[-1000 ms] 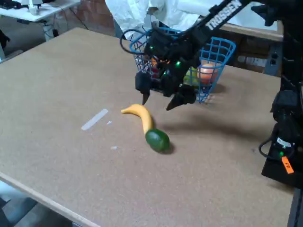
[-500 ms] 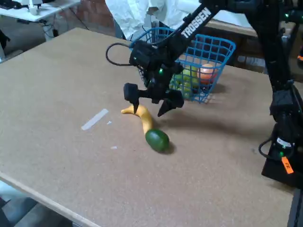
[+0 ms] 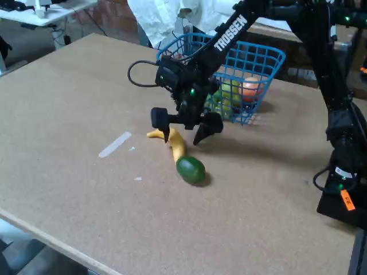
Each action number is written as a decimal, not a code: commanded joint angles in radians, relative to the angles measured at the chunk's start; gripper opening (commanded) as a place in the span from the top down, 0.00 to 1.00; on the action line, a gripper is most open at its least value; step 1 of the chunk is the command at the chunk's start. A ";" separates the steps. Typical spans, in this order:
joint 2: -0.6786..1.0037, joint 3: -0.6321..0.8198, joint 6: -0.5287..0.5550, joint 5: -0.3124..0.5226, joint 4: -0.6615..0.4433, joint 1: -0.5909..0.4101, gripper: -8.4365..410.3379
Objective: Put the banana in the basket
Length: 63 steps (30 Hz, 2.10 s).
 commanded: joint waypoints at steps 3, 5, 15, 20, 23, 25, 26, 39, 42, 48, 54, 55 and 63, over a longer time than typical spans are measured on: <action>0.002 -0.001 -0.003 0.050 0.006 -0.001 0.17; 0.012 -0.001 -0.003 0.060 0.011 -0.001 0.21; 0.029 0.000 0.024 0.060 0.029 -0.001 0.48; 0.029 0.000 0.028 0.060 0.035 -0.001 0.63; 0.029 0.000 0.023 0.060 0.035 -0.001 0.70; 0.029 0.000 0.013 0.060 0.037 -0.001 0.74; 0.029 0.000 0.004 0.060 0.039 0.000 0.75; -0.049 0.014 -0.225 0.059 0.172 0.022 0.78; -0.072 0.054 -0.284 0.059 0.167 0.032 0.78; -0.125 0.153 -0.344 0.061 0.141 0.055 0.78; -0.167 0.313 -0.403 0.126 -0.019 0.056 0.78; -0.173 0.342 -0.407 0.149 -0.051 0.056 0.78; -0.201 0.581 -0.408 0.310 -0.375 0.016 0.78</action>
